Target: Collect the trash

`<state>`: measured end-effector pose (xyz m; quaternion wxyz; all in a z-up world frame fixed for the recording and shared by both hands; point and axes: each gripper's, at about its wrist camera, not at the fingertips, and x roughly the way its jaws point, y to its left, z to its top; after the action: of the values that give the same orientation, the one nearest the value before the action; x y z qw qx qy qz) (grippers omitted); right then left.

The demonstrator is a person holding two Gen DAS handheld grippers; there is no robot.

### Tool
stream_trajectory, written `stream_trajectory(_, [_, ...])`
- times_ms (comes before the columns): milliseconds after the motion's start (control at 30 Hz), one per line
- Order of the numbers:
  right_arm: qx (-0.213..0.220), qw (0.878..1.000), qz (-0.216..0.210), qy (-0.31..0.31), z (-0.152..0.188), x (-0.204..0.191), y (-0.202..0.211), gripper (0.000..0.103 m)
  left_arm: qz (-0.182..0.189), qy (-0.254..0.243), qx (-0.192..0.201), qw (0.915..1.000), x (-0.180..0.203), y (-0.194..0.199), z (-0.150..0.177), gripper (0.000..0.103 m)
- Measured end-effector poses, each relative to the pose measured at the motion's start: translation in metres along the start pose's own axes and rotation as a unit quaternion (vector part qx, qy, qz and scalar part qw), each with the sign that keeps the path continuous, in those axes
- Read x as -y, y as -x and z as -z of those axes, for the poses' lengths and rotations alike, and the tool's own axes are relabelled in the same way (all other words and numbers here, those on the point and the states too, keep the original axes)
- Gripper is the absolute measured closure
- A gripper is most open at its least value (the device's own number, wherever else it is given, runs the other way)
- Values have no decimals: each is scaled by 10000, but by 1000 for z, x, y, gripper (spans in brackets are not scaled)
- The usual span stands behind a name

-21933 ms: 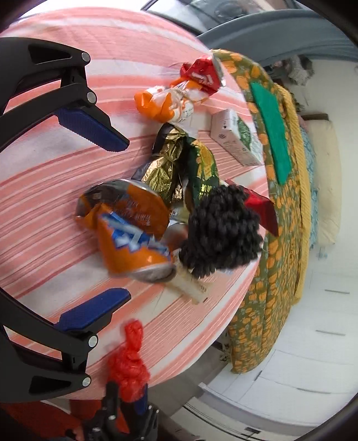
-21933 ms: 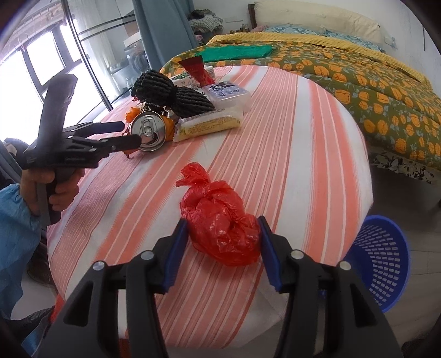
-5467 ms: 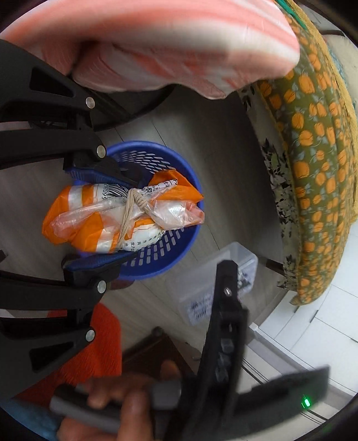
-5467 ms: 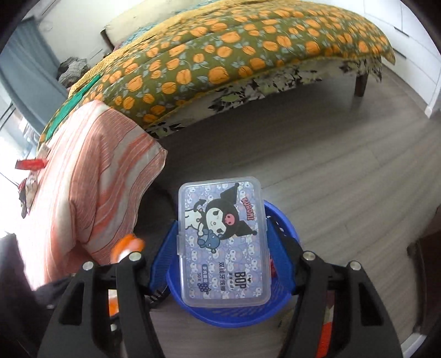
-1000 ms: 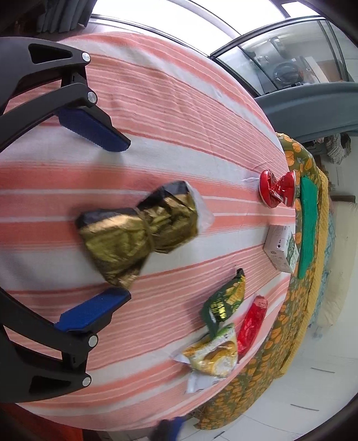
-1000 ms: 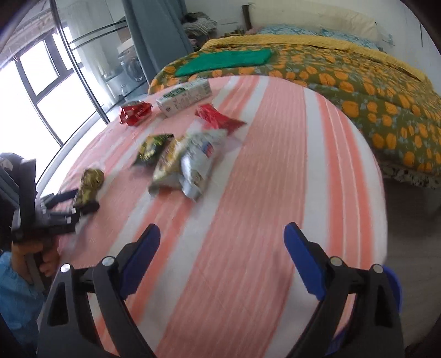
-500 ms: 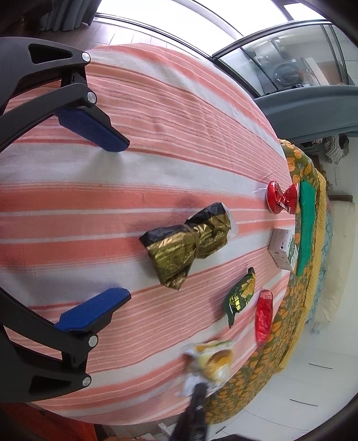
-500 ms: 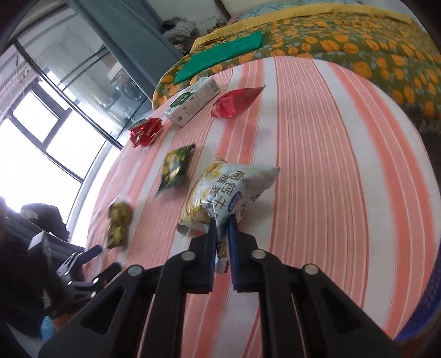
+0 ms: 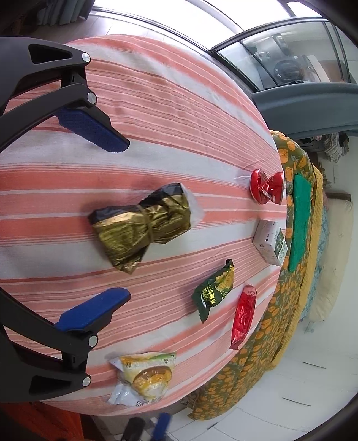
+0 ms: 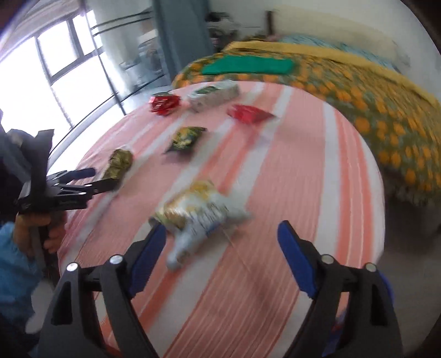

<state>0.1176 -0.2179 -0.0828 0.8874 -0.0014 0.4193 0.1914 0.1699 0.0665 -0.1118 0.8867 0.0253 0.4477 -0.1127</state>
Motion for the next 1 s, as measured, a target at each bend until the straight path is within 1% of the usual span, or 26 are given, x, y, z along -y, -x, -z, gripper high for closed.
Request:
stream_trajectory(67, [-202,9983,-175,515,-21,-12,-13,19,-105,-41,-61,9999,1,-7,-5,5])
stream_trajectory(133, [-683,9919,-374,1008,-37,-27,-39,18,-208,31,-168,9996,-2,-16,-10,6])
stream_trajectory(167, [-951,9877,-356,1188,-41,-31,-54,18,-277,82,-223,9993,-3,-20,-12,7])
stream_trajectory(200, [-1102,9852,-314,1273,-42,-33,-62,19,-320,109,-253,9991,-4,-22,-12,8])
stream_trajectory(233, [-1243,9827,-223,1352,-43,-36,-72,23,-336,124,-267,9990,-4,-23,-13,8])
stream_trajectory(267, [-1361,9808,-201,1382,-43,-36,-78,33,-338,122,-268,9990,-4,-23,-14,10])
stream_trajectory(300, [-1541,9782,-258,1371,-41,-35,-83,44,-348,107,-270,9990,-3,-23,-14,14])
stream_trajectory(333, [-1585,9784,-340,1282,-40,-34,-83,49,-345,85,-279,9990,-2,-23,-14,17])
stream_trajectory(367, [-1567,9789,-353,1260,-38,-34,-81,53,-331,53,-294,9990,-1,-24,-14,25])
stream_trajectory(400, [-1533,9793,-327,1279,-35,-35,-77,59,-353,2,-282,9990,0,-24,-14,34])
stream_trajectory(433, [-1472,9808,-298,1246,-33,-34,-71,62,-353,-66,-226,9991,2,-23,-15,40])
stream_trajectory(467, [-1424,9822,-261,1195,-30,-33,-65,62,-313,-101,-196,9993,4,-22,-15,55])
stream_trajectory(500, [-1356,9839,-224,1138,-26,-32,-59,63,-323,-117,-197,9992,5,-21,-15,59])
stream_trajectory(600, [-1055,9910,-325,752,-15,-24,-37,64,-181,-32,-144,9997,8,-13,-12,64])
stream_trajectory(667, [-748,9957,-428,343,-9,-11,-21,64,-70,-41,-91,9999,15,-5,-8,65])
stream_trajectory(733, [-474,9972,-546,-164,1,8,-7,64,109,-134,-54,9998,30,5,-3,66])
stream_trajectory(833, [-187,9943,-603,-855,18,44,14,64,432,-337,-14,9985,62,18,3,66])
stream_trajectory(900, [21,9884,-669,-1362,33,76,34,64,657,-474,0,9967,86,24,6,66])
stream_trajectory(967, [148,9837,-693,-1651,47,99,50,64,899,-656,14,9938,116,30,9,66])
stream_trajectory(1000, [207,9819,-640,-1771,56,113,60,64,1042,-749,15,9917,133,33,10,66])
